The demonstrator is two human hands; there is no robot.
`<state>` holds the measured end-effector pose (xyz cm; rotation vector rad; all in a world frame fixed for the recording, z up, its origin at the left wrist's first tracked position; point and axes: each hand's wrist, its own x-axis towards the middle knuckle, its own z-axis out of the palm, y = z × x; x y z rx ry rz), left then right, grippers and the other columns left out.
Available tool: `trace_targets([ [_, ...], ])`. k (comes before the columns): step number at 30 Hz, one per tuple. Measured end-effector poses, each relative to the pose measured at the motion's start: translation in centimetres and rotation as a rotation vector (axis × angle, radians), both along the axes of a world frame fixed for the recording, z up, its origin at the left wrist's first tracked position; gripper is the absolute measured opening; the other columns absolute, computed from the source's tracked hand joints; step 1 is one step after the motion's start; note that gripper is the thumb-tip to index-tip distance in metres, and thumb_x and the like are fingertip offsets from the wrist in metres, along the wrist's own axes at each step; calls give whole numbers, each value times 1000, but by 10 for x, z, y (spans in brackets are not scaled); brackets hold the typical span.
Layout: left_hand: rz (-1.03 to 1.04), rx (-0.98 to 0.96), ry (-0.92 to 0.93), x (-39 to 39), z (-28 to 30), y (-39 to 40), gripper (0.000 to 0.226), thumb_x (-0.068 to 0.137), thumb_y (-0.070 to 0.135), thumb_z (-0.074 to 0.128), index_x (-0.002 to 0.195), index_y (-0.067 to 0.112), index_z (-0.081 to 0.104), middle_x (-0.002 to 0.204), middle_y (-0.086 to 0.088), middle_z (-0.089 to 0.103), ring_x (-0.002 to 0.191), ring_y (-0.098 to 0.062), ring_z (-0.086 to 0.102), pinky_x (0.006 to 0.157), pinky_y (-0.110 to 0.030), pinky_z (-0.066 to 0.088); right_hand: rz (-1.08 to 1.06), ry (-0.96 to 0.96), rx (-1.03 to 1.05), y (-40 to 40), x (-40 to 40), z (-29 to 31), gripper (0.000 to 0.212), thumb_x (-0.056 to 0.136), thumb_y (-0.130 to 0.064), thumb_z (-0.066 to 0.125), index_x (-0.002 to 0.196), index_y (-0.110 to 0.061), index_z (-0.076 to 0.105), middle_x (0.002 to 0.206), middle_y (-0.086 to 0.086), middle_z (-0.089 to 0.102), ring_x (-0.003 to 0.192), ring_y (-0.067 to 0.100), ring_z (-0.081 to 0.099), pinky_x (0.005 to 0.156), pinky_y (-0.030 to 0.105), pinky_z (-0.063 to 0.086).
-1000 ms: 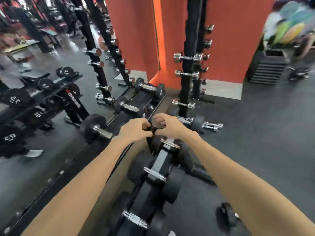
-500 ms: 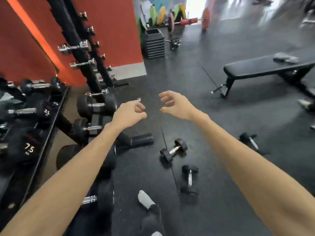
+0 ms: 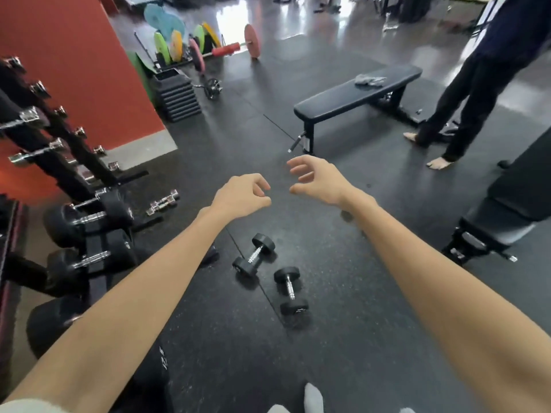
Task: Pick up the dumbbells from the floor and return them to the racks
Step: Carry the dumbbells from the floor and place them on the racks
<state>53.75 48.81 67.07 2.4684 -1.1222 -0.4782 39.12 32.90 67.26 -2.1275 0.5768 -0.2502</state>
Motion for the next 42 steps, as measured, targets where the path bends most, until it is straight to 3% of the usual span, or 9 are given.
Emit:
trace_targets([
  [7, -99, -30, 52, -35, -30, -19, 28, 86, 34, 71, 114, 32, 68, 101, 13, 71, 99, -15, 64, 88, -37, 52, -76, 67, 12, 0, -35, -25, 54, 86, -14, 79, 136, -22, 62, 128, 3, 70, 110, 19, 70, 97, 40, 58],
  [12, -67, -30, 131, -39, -70, -37, 29, 86, 25, 72, 115, 24, 69, 97, 8, 71, 101, -18, 66, 93, -38, 55, -40, 112, 48, -3, -27, -72, 53, 86, -8, 76, 136, -18, 62, 128, 6, 70, 108, 19, 70, 98, 34, 56],
  [16, 1, 26, 211, -29, -129, -57, 31, 87, 20, 72, 117, 20, 69, 97, 5, 69, 97, -18, 66, 84, -29, 50, 1, 228, 118, -15, -8, -135, 51, 87, -6, 76, 135, -15, 62, 127, 7, 70, 106, 18, 69, 99, 32, 55],
  [20, 98, 112, 278, -14, -215, -73, 32, 87, 22, 72, 119, 20, 70, 107, 1, 74, 97, -17, 64, 85, -28, 48, 36, 314, 158, -41, 17, -213, 50, 89, -9, 74, 137, -13, 62, 128, 6, 71, 111, 18, 67, 98, 27, 52],
  [23, 133, 178, 329, -5, -281, -77, 36, 85, 21, 71, 122, 18, 68, 110, -1, 73, 107, -22, 67, 94, -37, 54, 29, 369, 225, -61, 38, -277, 47, 90, -13, 74, 136, -16, 64, 126, 4, 72, 111, 18, 68, 95, 34, 57],
  [28, 98, 245, 328, 20, -401, -85, 44, 88, 20, 68, 132, 16, 62, 122, -7, 69, 114, -27, 62, 93, -41, 53, -1, 451, 287, -75, 69, -401, 42, 87, -15, 75, 129, -18, 70, 114, -1, 72, 110, 18, 69, 94, 29, 55],
  [33, 30, 351, 344, 34, -542, -93, 47, 89, 12, 69, 135, 16, 62, 133, -12, 64, 120, -30, 60, 98, -41, 51, 16, 595, 331, -69, 81, -542, 46, 87, -12, 76, 132, -15, 69, 119, 3, 73, 107, 15, 65, 88, 25, 50],
  [37, 43, 464, 356, 40, -664, -76, 61, 86, -4, 66, 143, 14, 55, 141, -14, 58, 127, -32, 57, 104, -43, 50, 82, 717, 262, -59, 74, -664, 55, 84, -11, 78, 137, -11, 64, 130, 9, 71, 120, 23, 66, 104, 30, 49],
  [42, 79, 572, 448, 32, -791, -49, 73, 85, -6, 67, 152, 12, 43, 143, -13, 52, 127, -34, 56, 101, -44, 51, 120, 891, 178, -46, 62, -795, 74, 83, -15, 81, 150, -6, 50, 148, 15, 59, 136, 31, 55, 113, 36, 44],
])
